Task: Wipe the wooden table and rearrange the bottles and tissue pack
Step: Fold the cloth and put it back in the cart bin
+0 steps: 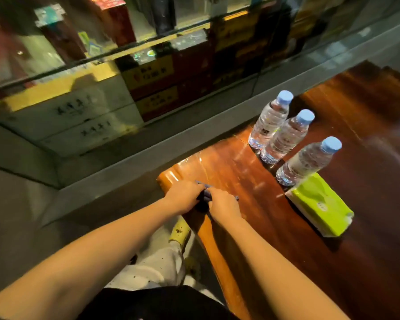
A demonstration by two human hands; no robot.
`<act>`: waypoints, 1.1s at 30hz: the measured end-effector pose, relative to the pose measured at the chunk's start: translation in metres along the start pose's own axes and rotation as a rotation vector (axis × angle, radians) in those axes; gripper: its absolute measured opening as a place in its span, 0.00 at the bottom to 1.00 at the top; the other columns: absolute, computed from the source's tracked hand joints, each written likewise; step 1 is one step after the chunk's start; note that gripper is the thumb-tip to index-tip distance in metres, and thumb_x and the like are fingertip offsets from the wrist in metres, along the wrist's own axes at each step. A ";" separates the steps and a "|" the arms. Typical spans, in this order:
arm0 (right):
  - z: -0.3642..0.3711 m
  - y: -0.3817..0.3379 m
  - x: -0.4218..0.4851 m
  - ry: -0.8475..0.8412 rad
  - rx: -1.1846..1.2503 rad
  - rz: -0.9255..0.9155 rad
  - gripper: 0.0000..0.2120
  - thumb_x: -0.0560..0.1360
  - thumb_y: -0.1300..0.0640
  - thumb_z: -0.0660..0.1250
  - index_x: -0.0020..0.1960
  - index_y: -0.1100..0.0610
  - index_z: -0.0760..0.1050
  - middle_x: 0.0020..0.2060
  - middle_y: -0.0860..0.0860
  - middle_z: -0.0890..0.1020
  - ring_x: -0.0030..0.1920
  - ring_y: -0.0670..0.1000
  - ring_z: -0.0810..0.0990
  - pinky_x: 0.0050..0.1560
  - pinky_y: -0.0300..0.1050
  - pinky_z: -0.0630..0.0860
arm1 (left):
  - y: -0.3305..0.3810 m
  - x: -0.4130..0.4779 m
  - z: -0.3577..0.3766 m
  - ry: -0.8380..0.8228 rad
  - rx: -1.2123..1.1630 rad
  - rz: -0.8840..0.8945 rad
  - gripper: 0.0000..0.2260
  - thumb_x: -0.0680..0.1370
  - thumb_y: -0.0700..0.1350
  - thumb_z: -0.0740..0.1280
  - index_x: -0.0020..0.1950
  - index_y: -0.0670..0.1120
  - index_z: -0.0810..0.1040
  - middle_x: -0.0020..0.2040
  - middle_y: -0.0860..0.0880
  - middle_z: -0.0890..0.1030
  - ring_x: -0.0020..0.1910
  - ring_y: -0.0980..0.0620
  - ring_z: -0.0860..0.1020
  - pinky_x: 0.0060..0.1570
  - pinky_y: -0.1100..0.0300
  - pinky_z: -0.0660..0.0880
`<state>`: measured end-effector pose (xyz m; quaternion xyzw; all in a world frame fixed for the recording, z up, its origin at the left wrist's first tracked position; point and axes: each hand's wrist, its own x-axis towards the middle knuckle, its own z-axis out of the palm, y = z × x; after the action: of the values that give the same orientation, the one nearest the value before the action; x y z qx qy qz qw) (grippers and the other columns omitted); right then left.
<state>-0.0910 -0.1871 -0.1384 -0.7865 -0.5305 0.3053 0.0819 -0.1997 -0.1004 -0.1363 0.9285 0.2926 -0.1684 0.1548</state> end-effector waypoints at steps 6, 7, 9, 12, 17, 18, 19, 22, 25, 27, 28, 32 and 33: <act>-0.012 -0.053 0.019 -0.190 -0.051 -0.183 0.15 0.78 0.61 0.58 0.63 0.63 0.72 0.60 0.65 0.77 0.60 0.64 0.75 0.54 0.48 0.72 | -0.035 -0.053 -0.014 0.068 -0.174 -0.246 0.12 0.77 0.49 0.61 0.59 0.52 0.77 0.59 0.49 0.81 0.58 0.46 0.79 0.54 0.51 0.76; -0.011 -0.067 0.023 -0.219 -0.086 -0.235 0.16 0.78 0.61 0.58 0.64 0.62 0.72 0.60 0.64 0.77 0.60 0.63 0.76 0.55 0.48 0.72 | -0.042 -0.064 -0.016 0.095 -0.147 -0.295 0.11 0.77 0.49 0.62 0.58 0.50 0.77 0.58 0.48 0.81 0.58 0.45 0.79 0.52 0.51 0.76; -0.010 -0.098 0.030 -0.287 -0.220 -0.347 0.17 0.77 0.59 0.60 0.65 0.59 0.71 0.60 0.60 0.78 0.59 0.61 0.77 0.55 0.49 0.73 | -0.058 -0.086 -0.020 0.119 -0.103 -0.413 0.11 0.76 0.49 0.63 0.57 0.47 0.75 0.56 0.46 0.81 0.56 0.43 0.79 0.48 0.51 0.74; 0.000 -0.149 0.036 -0.338 -0.325 -0.504 0.15 0.77 0.56 0.61 0.62 0.60 0.70 0.60 0.60 0.77 0.60 0.62 0.76 0.55 0.51 0.73 | -0.084 -0.128 -0.021 0.117 -0.207 -0.566 0.13 0.76 0.47 0.64 0.59 0.44 0.74 0.58 0.42 0.80 0.57 0.40 0.77 0.48 0.51 0.73; 0.016 -0.248 0.025 -0.423 -0.446 -0.737 0.16 0.77 0.58 0.61 0.63 0.60 0.72 0.61 0.61 0.78 0.59 0.61 0.77 0.54 0.52 0.73 | -0.122 -0.210 -0.023 0.223 -0.328 -0.817 0.18 0.78 0.48 0.64 0.67 0.47 0.71 0.65 0.43 0.76 0.63 0.43 0.75 0.61 0.50 0.72; 0.019 -0.270 0.021 -0.441 -0.464 -0.784 0.16 0.77 0.57 0.61 0.63 0.59 0.72 0.61 0.60 0.78 0.60 0.60 0.77 0.55 0.50 0.73 | -0.128 -0.226 -0.026 0.244 -0.323 -0.861 0.18 0.77 0.47 0.64 0.67 0.47 0.71 0.65 0.43 0.76 0.63 0.43 0.75 0.60 0.51 0.72; 0.021 -0.291 0.015 -0.449 -0.470 -0.822 0.15 0.77 0.57 0.61 0.63 0.59 0.73 0.61 0.59 0.78 0.60 0.59 0.77 0.56 0.50 0.73 | -0.135 -0.242 -0.030 0.261 -0.312 -0.907 0.18 0.77 0.47 0.64 0.67 0.47 0.71 0.64 0.43 0.76 0.62 0.43 0.75 0.59 0.51 0.73; 0.025 -0.348 -0.001 -0.442 -0.484 -0.926 0.14 0.77 0.57 0.62 0.62 0.57 0.74 0.58 0.58 0.80 0.57 0.59 0.79 0.55 0.51 0.76 | -0.146 -0.296 -0.045 0.332 -0.265 -1.014 0.19 0.77 0.48 0.64 0.67 0.45 0.69 0.63 0.42 0.77 0.60 0.41 0.76 0.54 0.50 0.74; 0.022 -0.406 -0.022 -0.501 -0.545 -1.063 0.10 0.77 0.57 0.61 0.56 0.56 0.75 0.50 0.56 0.82 0.50 0.57 0.81 0.48 0.49 0.78 | -0.149 -0.352 -0.058 0.467 -0.197 -1.091 0.17 0.77 0.49 0.64 0.65 0.46 0.71 0.58 0.42 0.80 0.55 0.41 0.78 0.47 0.48 0.76; 0.019 -0.442 -0.041 -0.545 -0.609 -1.163 0.06 0.77 0.58 0.60 0.52 0.56 0.74 0.44 0.55 0.80 0.44 0.55 0.80 0.38 0.43 0.75 | -0.147 -0.387 -0.064 0.556 -0.206 -1.150 0.15 0.77 0.49 0.64 0.61 0.46 0.73 0.54 0.43 0.81 0.52 0.42 0.79 0.43 0.49 0.77; 0.019 -0.459 -0.053 -0.549 -0.650 -1.221 0.06 0.76 0.58 0.61 0.52 0.56 0.75 0.44 0.56 0.80 0.42 0.54 0.79 0.34 0.41 0.73 | -0.145 -0.404 -0.065 0.591 -0.209 -1.185 0.14 0.77 0.50 0.65 0.59 0.46 0.74 0.53 0.44 0.81 0.50 0.43 0.80 0.40 0.50 0.75; 0.033 -0.516 -0.104 -0.579 -0.749 -1.402 0.11 0.75 0.57 0.64 0.57 0.58 0.75 0.50 0.55 0.81 0.49 0.56 0.78 0.48 0.46 0.73 | -0.135 -0.475 -0.057 0.708 -0.243 -1.289 0.13 0.74 0.51 0.66 0.56 0.50 0.75 0.49 0.47 0.82 0.47 0.44 0.80 0.34 0.57 0.66; 0.040 -0.528 -0.117 -0.613 -0.756 -1.432 0.10 0.75 0.58 0.64 0.56 0.58 0.75 0.51 0.55 0.81 0.51 0.56 0.78 0.50 0.47 0.72 | -0.131 -0.493 -0.052 0.725 -0.255 -1.320 0.13 0.74 0.52 0.67 0.56 0.50 0.75 0.48 0.47 0.82 0.47 0.45 0.80 0.34 0.57 0.66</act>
<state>-0.5569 -0.0751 0.1147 -0.1208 -0.9628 0.1821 -0.1590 -0.6470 -0.2201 0.0847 0.5332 0.8365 0.1243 0.0222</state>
